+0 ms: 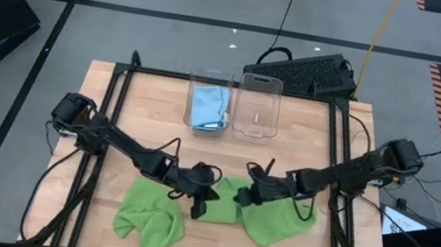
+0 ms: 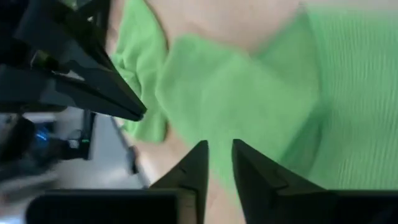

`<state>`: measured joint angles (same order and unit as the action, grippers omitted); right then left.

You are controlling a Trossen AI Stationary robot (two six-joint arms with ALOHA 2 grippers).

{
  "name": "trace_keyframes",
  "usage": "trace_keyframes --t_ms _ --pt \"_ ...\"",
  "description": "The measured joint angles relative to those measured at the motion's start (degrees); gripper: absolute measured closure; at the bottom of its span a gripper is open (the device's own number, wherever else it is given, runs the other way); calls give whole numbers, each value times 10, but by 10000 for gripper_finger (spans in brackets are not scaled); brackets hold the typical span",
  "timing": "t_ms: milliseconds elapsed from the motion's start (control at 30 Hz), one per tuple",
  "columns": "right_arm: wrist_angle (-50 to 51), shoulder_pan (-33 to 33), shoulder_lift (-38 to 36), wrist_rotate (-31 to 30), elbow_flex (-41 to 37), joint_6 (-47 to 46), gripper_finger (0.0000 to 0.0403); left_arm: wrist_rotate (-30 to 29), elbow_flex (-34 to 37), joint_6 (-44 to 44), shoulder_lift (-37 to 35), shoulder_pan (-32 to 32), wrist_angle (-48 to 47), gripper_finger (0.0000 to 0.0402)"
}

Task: Fold microfiber towels
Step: Fold the top left green microfiber towel, then put the green folded microfiber towel into the right transparent bin

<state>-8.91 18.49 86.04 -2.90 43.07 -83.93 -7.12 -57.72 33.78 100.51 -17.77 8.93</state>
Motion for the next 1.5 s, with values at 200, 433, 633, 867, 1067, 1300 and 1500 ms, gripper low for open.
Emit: trace_keyframes --t_ms 200,433,633,867,1067,1300,1500 --pt "3 45 -2 0 0 -160 263 30 1 -1 69 1 8 391" --pt "-3 106 -1 -36 0 -257 210 126 -2 -50 120 -13 -6 393" --pt "-26 145 -1 -80 0 -328 182 149 -2 -89 108 -27 -69 390" --pt "-38 133 37 -91 6 -349 147 151 -1 -97 103 -23 -73 398" --pt "-77 108 118 -61 47 -334 132 168 0 -93 103 -12 -69 385" --pt "-74 101 159 -20 67 -320 131 179 2 -71 67 0 -93 397" --pt "-66 89 163 -32 67 -315 131 171 1 -77 31 9 -92 395"
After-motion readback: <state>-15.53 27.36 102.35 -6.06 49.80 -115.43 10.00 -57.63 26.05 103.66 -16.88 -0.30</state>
